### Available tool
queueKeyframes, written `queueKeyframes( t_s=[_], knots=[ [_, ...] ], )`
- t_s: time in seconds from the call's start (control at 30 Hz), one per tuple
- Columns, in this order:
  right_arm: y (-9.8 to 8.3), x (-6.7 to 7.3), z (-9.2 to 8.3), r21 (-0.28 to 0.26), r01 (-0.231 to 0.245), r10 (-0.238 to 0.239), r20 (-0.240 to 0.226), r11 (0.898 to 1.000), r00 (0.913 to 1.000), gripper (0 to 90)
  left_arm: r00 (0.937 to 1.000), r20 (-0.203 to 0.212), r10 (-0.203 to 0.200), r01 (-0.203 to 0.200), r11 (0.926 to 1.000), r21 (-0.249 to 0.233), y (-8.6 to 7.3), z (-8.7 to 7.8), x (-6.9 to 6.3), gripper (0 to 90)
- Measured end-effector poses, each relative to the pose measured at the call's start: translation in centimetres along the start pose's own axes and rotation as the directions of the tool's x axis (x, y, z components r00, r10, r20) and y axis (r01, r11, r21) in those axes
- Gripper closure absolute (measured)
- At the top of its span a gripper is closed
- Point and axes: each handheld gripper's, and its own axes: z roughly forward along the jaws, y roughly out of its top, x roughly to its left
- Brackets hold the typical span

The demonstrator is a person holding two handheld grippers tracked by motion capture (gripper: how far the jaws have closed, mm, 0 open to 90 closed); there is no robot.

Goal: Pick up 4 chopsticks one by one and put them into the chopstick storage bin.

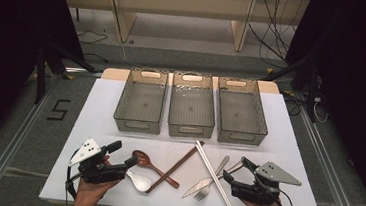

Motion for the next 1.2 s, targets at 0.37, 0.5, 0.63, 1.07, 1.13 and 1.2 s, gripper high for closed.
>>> queueKeyframes(
  t_s=[0.37,0.5,0.63,1.07,1.13,1.2],
  knots=[
    [0.7,0.2,0.6,0.073,0.008,-0.008,0.002,0.997,1.0,22.9,1.0,-0.002,0.005,-0.005,1.0,0.002,0.0,0.1,0.0,15.7],
    [1.3,0.2,0.9,0.111,0.011,-0.011,-0.003,0.994,0.9999,23.1,1.0,-0.003,0.002,-0.002,1.0,0.0,0.0,0.1,0.0,15.7],
    [2.2,0.0,1.4,0.177,0.036,-0.038,0.007,0.984,0.9992,26.0,1.0,-0.004,0.002,-0.002,1.0,0.003,0.0,0.1,0.0,15.7],
    [5.2,-0.3,4.2,0.355,0.071,-0.077,0.002,0.932,0.9971,30.5,1.0,-0.004,0.003,-0.003,1.0,0.003,0.0,0.1,0.0,15.7],
    [5.3,-0.3,4.7,0.378,0.075,-0.082,0.003,0.923,0.9966,30.5,1.0,-0.005,0.003,-0.003,1.0,0.002,0.0,0.1,0.1,15.7],
    [5.4,-0.3,5.2,0.402,0.078,-0.086,0.003,0.912,0.9963,31.4,1.0,-0.005,0.005,-0.005,1.0,0.003,0.0,0.1,0.1,15.7]
  ],
)
